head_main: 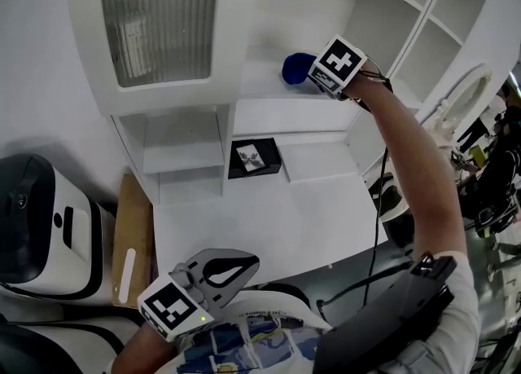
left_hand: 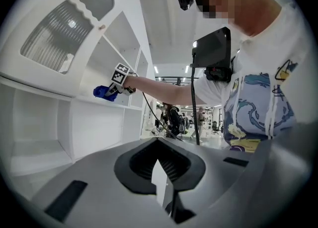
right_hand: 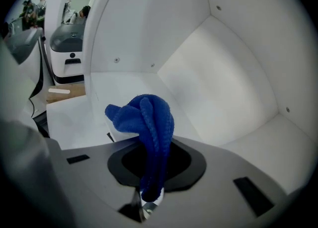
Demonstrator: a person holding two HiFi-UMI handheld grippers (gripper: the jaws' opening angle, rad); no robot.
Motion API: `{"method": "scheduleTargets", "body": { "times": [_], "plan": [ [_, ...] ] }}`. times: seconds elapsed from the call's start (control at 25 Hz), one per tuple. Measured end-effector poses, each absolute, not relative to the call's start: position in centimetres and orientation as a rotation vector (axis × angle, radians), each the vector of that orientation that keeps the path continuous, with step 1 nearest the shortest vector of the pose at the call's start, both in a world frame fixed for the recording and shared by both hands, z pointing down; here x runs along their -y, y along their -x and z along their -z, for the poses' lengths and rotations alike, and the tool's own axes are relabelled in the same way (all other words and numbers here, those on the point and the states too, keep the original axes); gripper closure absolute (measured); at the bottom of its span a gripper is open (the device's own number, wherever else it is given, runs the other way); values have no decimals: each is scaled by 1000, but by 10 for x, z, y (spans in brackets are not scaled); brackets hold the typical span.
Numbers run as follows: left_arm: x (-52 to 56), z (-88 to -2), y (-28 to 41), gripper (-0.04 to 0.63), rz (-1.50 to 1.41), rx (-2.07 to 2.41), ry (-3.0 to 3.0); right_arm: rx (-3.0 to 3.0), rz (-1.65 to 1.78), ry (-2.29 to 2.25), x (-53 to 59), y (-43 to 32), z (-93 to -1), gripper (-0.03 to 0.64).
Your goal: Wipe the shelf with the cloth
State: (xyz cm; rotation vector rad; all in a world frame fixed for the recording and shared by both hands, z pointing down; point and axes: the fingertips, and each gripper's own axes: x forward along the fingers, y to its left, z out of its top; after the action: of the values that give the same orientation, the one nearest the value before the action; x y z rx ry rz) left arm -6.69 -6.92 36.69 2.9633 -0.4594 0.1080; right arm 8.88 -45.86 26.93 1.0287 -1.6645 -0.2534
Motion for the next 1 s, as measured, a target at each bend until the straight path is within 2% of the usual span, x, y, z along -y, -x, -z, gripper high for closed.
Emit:
{"method": "scheduleTargets", "body": {
  "times": [0.32, 0.48, 0.72, 1.0],
  "plan": [
    [61, -370, 87, 592, -81, 498, -2948, 1808, 275, -898, 442, 13, -281, 549],
    [62, -373, 94, 592, -72, 516, -2929, 1830, 274, -864, 438, 37, -289, 549],
    [67, -375, 86, 592, -99, 501, -2931, 1848, 240, -894, 438, 17, -292, 549],
    [73, -372, 52, 592, -107, 440, -2942, 1806, 212, -968, 440, -52, -293, 549]
  ]
}}
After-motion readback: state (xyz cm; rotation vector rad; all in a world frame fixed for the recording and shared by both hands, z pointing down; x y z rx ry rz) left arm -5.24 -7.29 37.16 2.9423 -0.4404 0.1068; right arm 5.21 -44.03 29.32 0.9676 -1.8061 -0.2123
